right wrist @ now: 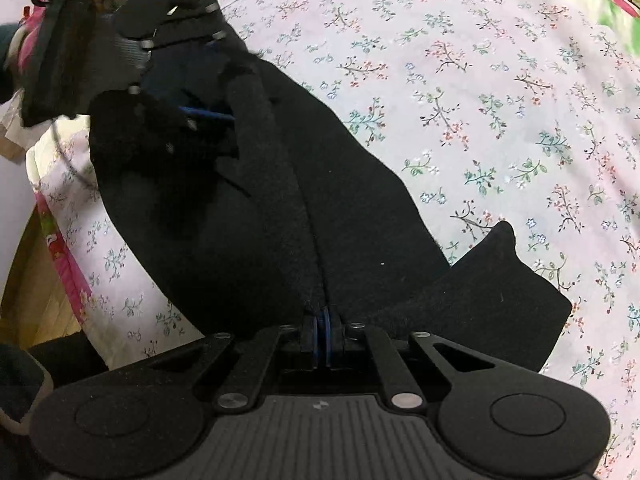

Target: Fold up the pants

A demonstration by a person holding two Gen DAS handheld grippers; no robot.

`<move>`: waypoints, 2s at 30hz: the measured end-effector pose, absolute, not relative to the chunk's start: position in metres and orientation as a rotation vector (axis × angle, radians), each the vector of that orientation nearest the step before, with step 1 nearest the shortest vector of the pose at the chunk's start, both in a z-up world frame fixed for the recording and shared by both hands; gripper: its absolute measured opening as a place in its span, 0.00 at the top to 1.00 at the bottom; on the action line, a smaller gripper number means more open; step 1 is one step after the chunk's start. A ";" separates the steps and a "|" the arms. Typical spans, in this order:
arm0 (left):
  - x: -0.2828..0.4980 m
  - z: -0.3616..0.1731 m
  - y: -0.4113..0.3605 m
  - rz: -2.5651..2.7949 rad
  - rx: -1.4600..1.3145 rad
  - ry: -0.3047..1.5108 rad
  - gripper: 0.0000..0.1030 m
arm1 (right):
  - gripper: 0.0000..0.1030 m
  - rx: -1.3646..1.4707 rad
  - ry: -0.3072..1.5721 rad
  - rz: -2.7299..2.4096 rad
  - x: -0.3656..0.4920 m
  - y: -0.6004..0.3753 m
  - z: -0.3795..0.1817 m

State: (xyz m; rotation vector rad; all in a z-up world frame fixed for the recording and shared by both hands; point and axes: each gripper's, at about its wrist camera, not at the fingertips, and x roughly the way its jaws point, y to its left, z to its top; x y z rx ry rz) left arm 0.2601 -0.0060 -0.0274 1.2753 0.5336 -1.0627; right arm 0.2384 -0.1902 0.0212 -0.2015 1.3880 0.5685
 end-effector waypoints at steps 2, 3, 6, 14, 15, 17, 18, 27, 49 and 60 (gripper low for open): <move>0.262 -0.050 -0.010 -1.026 1.388 0.542 0.30 | 1.00 -0.200 1.385 0.569 0.239 -0.192 0.020; 0.267 -0.055 -0.008 -1.019 1.397 0.598 0.39 | 1.00 -0.194 1.382 0.569 0.239 -0.192 0.020; 0.270 -0.047 -0.001 -1.017 1.289 0.764 0.69 | 1.00 -0.187 1.373 0.563 0.238 -0.196 0.018; 0.239 -0.007 0.015 -1.027 1.100 0.909 0.79 | 1.00 -0.207 1.360 0.544 0.224 -0.197 0.027; 0.232 -0.003 0.017 -1.030 1.076 0.922 0.79 | 1.00 -0.205 1.362 0.539 0.220 -0.197 0.028; 0.212 0.003 0.020 -1.059 1.032 0.966 0.87 | 1.00 -0.217 1.364 0.532 0.211 -0.197 0.029; 0.203 0.004 0.021 -1.076 1.001 1.001 0.87 | 1.00 -0.219 1.370 0.526 0.207 -0.198 0.028; 0.135 -0.020 0.021 -1.049 1.241 0.718 0.82 | 1.00 -0.325 1.312 0.488 0.174 -0.194 0.015; 0.263 -0.065 0.018 -1.081 1.459 0.614 0.11 | 0.86 -0.911 1.212 0.862 0.192 -0.154 -0.024; 0.248 -0.010 0.027 -1.044 1.207 0.930 0.74 | 1.00 -0.686 1.329 0.658 0.199 -0.173 0.000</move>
